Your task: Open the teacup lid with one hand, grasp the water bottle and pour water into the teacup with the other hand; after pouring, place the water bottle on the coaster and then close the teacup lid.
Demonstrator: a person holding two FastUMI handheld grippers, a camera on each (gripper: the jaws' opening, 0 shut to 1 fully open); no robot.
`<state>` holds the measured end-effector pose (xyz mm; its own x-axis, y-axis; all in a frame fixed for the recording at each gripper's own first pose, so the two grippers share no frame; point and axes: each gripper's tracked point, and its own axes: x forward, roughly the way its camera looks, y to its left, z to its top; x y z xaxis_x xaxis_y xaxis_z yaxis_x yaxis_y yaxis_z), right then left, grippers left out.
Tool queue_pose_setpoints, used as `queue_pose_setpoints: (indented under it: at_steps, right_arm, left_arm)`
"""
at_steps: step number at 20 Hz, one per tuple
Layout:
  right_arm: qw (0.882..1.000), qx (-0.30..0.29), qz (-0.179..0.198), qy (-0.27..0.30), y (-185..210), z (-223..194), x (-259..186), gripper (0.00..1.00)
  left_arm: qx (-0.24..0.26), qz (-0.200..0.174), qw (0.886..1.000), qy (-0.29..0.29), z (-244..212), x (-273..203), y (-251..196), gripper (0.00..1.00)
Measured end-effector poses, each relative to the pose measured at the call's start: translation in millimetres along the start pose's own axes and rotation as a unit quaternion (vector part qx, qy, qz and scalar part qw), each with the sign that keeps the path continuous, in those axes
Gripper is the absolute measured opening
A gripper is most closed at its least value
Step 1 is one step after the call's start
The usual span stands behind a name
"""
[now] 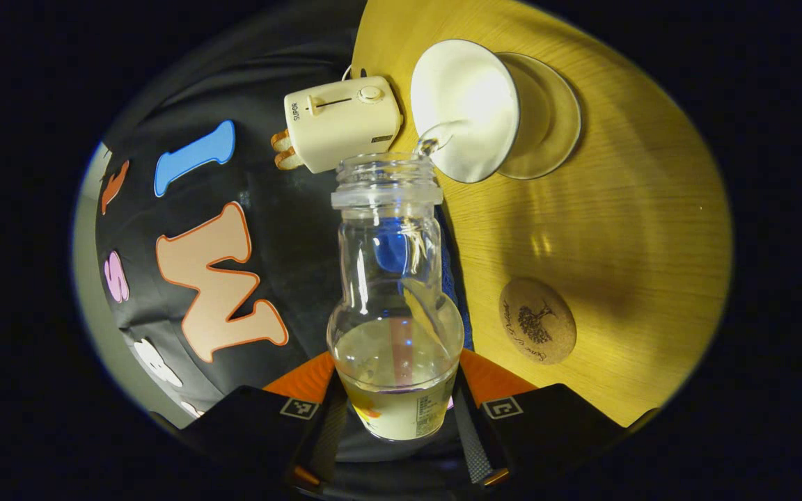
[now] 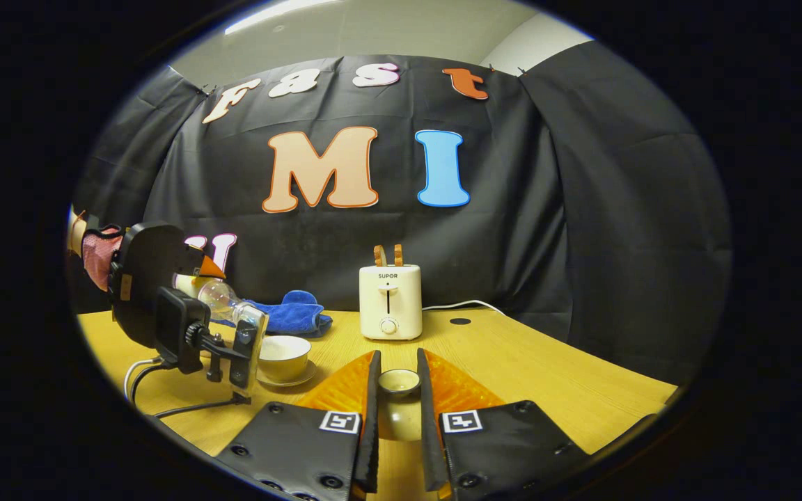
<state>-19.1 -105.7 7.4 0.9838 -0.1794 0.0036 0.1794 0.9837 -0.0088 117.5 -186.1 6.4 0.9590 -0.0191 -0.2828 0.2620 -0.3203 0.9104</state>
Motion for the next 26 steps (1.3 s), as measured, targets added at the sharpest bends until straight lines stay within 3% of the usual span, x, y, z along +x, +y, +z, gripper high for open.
queue_pose_setpoints:
  at_steps: [18, 26]
  right_arm:
    - [1.0, 0.0, -0.003, 0.0, -0.7, -0.3, -0.1, 0.29]
    - [1.0, 0.0, -0.003, -0.001, -0.8, -1.3, -0.5, 0.29]
  left_arm:
    - [0.12, 0.052, 0.991, -0.012, 14.2, -1.8, 42.2, 0.7]
    - [0.14, 0.066, 0.988, -0.011, 11.4, -6.5, 54.6, 0.69]
